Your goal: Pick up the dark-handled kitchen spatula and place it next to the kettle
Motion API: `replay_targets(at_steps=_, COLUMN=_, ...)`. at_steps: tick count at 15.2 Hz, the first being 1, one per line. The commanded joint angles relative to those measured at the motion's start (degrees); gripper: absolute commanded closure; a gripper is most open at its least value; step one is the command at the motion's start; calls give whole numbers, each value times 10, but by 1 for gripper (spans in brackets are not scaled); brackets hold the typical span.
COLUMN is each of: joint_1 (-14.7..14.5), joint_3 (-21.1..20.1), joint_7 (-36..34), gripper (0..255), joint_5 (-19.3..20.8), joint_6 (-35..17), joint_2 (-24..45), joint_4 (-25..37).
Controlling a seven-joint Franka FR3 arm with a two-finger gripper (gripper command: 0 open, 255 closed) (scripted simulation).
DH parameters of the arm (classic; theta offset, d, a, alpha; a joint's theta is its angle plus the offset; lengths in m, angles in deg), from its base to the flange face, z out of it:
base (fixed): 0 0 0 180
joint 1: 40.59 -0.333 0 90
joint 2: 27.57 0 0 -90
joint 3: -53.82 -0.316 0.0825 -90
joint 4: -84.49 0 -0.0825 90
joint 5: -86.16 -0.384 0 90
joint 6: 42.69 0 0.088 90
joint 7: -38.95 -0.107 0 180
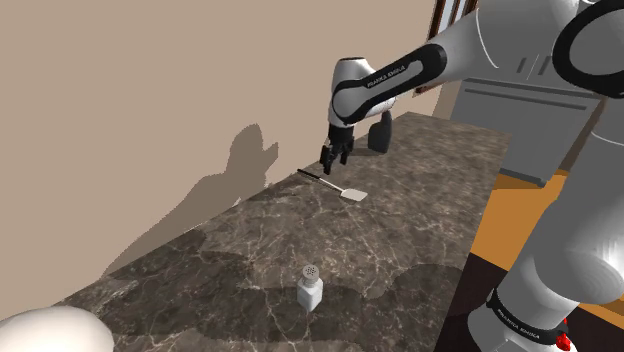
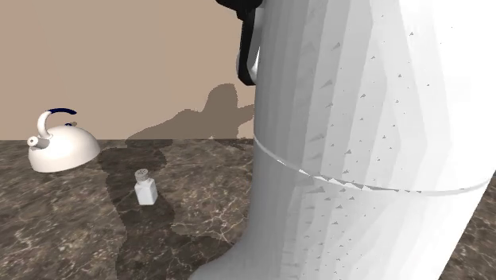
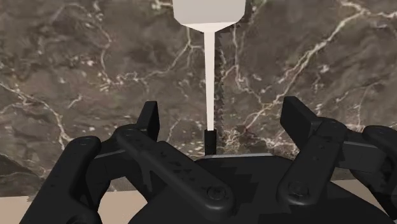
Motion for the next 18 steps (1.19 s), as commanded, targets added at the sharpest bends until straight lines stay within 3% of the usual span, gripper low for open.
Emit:
replay_targets(at_steps=1, joint_1=0, joint_3=0, joint_7=4, gripper=0, joint_5=-4, joint_6=-16, joint_2=48, joint_4=34)
replay_targets(at_steps=9, joint_1=1, joint_3=-1, joint_7=6, gripper=0, joint_5=-6, joint_6=-69, joint_2=87, joint_4=22)
replay_targets(at_steps=17, joint_1=1, joint_3=-1, joint_7=6, gripper=0, joint_5=-6, joint_6=-69, joint_2=87, joint_4=22)
replay_targets(at_steps=18, joint_1=1, joint_3=-1, joint_7=6, gripper=255, joint_5=-6, joint_6=-69, joint_2=87, joint_4=22)
